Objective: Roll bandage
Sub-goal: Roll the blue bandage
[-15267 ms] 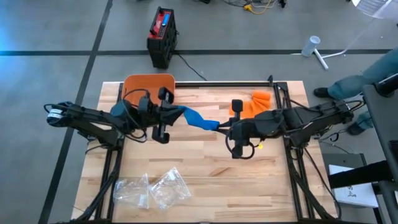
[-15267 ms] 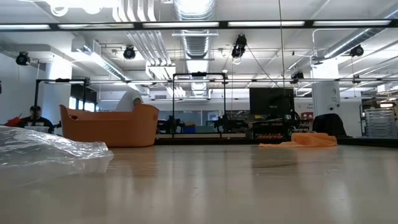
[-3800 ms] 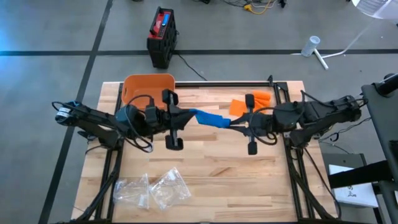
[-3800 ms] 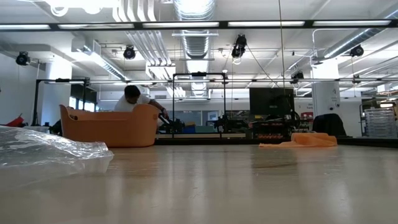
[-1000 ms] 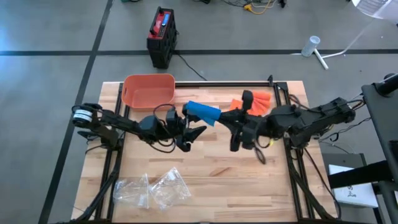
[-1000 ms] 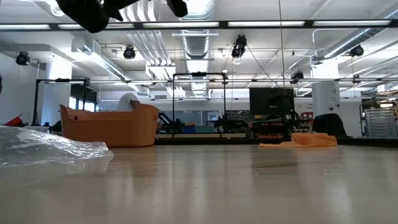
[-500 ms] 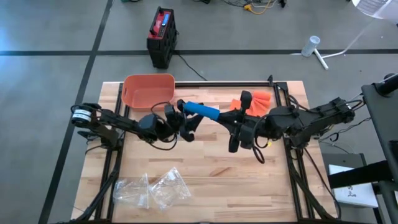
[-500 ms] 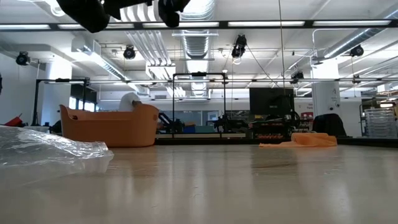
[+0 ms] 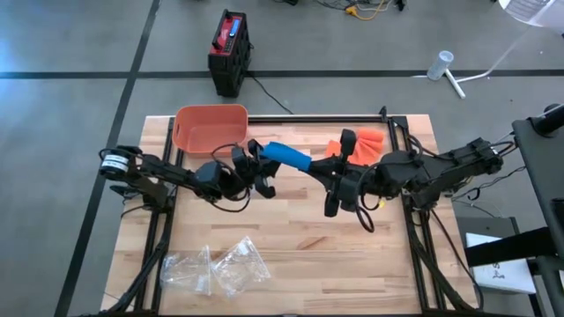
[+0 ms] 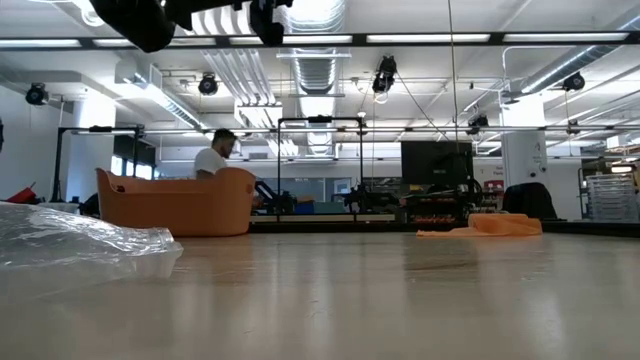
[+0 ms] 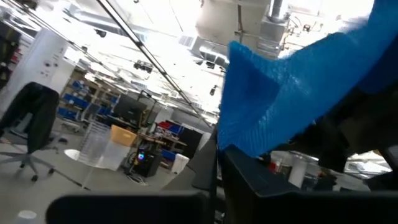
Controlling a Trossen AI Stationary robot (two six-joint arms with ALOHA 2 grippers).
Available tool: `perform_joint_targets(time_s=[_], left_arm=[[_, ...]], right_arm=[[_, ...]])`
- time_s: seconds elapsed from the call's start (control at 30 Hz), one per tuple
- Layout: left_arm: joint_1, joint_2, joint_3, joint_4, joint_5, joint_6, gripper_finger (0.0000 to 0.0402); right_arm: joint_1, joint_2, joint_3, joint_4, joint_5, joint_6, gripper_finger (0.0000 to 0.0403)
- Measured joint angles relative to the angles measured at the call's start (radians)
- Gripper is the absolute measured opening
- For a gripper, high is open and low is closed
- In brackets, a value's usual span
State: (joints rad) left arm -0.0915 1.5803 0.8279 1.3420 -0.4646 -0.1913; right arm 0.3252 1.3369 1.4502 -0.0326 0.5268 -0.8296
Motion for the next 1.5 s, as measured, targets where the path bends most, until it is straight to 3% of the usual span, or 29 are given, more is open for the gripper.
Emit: perform_joint_targets(time_s=[0.13,0.37,0.5,1.0,1.23,1.5], left_arm=[[-0.001,-0.034,-0.039,0.003,-0.017,0.016,0.0002],[0.0,-0.171,-0.24,0.14,-0.075,0.066,0.0],[0.0,-0.211,-0.299,0.143,-0.036,0.096,0.0],[-0.033,-0.071,-0.136,0.067,0.191,0.105,0.0],[-0.063,-0.064,-0.12,0.076,0.205,0.12,0.0],[-0.086,-0.079,-0.12,0.098,0.212,0.137,0.0]], right_arm=[[0.002,-0.016,0.0,-0.02,0.0,0.029,0.0003],[0.011,-0.076,0.0,-0.045,-0.002,0.1,0.0003],[0.003,-0.081,0.0,-0.035,-0.002,0.104,0.0003],[-0.105,0.002,0.0,0.135,-0.002,0.059,0.0003],[-0.137,0.001,-0.003,0.098,-0.001,0.07,0.0003],[-0.139,0.001,-0.028,0.059,-0.001,-0.026,0.0003]])
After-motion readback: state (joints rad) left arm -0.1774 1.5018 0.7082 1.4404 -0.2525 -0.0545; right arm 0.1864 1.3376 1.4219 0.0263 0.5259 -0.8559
